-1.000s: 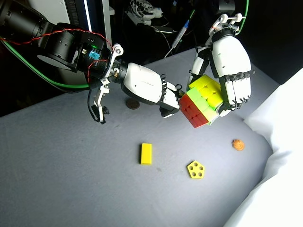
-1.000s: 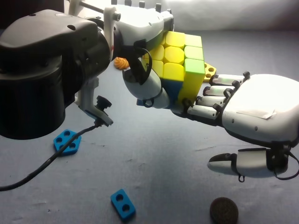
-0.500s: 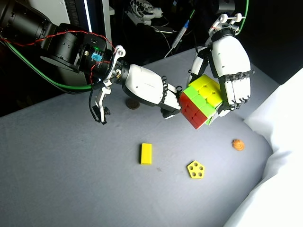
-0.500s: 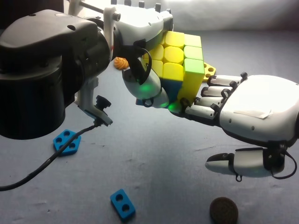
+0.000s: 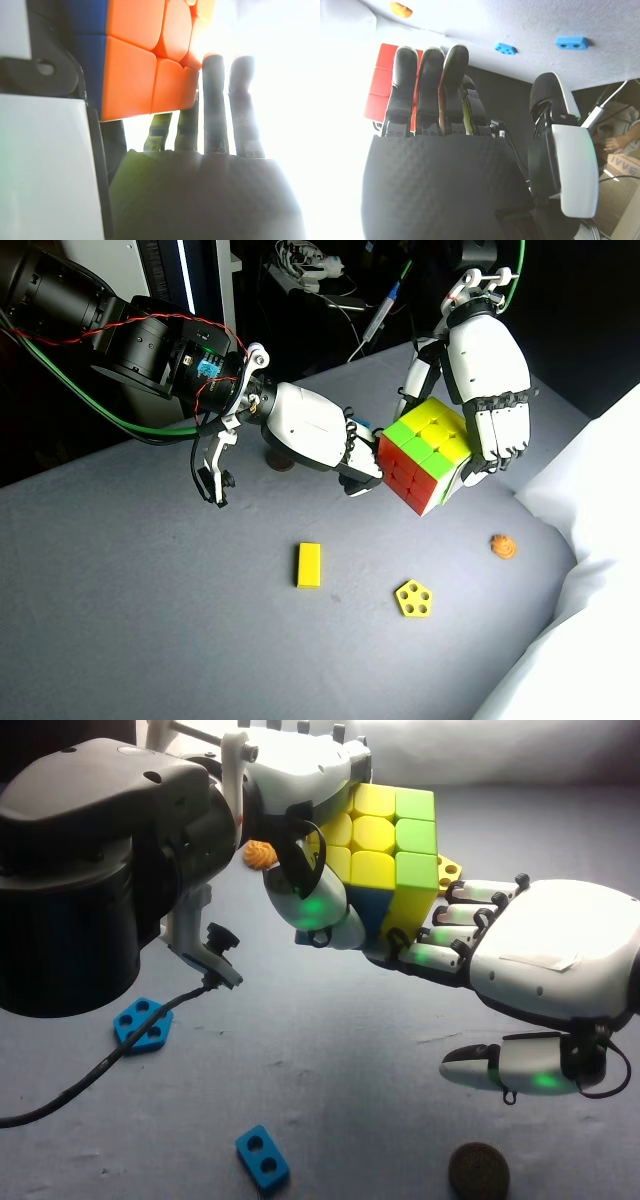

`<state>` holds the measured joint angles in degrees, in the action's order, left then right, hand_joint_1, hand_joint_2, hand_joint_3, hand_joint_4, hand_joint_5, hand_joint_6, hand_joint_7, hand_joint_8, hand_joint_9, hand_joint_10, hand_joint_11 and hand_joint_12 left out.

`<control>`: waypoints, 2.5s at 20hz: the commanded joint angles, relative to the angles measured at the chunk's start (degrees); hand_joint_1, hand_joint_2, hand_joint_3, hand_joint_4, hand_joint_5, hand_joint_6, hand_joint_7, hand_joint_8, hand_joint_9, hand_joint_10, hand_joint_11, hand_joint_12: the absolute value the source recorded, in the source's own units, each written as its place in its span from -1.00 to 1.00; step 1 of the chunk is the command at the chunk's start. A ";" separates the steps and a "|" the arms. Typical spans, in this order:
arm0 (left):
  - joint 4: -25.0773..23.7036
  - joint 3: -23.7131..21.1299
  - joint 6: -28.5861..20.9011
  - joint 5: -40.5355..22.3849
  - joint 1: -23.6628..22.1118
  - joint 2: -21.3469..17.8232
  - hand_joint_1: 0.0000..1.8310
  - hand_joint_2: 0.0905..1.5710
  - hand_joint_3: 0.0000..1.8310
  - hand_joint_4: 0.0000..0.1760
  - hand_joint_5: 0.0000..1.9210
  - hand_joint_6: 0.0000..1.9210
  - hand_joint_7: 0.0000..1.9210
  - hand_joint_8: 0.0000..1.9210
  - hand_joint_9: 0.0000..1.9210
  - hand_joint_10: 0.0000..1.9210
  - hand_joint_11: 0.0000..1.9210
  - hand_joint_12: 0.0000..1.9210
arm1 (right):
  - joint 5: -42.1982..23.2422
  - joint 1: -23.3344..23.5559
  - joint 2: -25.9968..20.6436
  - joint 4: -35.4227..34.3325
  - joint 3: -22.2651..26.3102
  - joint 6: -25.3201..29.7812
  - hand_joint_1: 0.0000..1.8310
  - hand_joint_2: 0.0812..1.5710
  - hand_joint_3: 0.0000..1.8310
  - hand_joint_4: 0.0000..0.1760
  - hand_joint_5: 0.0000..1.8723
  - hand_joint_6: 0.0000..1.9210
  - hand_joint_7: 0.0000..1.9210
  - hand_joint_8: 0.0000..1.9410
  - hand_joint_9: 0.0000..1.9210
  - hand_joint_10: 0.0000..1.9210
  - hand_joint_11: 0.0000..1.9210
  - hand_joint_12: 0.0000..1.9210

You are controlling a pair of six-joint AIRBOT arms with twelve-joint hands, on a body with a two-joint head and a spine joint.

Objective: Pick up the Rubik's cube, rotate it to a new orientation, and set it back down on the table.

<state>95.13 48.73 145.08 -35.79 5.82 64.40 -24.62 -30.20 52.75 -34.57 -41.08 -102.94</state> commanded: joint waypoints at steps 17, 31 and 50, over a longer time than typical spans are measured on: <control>-2.77 -0.47 -0.39 1.10 -0.92 -0.43 0.07 0.83 -1.00 -0.80 -0.55 0.84 -0.52 0.95 -0.75 0.99 -0.71 1.00 | 2.39 5.37 -3.91 0.03 3.35 3.16 -0.67 0.57 -1.00 -1.00 -0.95 -0.99 -0.77 0.62 -0.86 1.00 -1.00 1.00; -4.90 -0.66 -5.28 1.14 2.55 -0.50 0.04 0.85 -1.00 -0.83 -0.60 0.89 -0.53 0.99 -0.75 0.99 -0.71 1.00 | -1.01 14.69 -15.10 18.98 12.67 23.83 -0.68 0.57 -1.00 -1.00 -0.98 -1.00 -0.78 0.60 -0.86 0.99 -1.00 1.00; -31.06 1.50 -36.28 -2.47 18.24 -0.22 0.03 0.77 -1.00 -1.00 -0.49 0.80 -0.83 1.00 -0.76 1.00 -0.72 1.00 | -7.72 10.26 -13.62 22.53 6.85 26.22 -0.89 0.59 -1.00 -1.00 -1.00 -1.00 -0.99 -1.00 -0.99 -1.00 -1.00 -1.00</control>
<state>67.02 50.22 109.32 -34.87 24.60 64.16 -25.65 -20.47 39.27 -12.64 -34.33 -76.75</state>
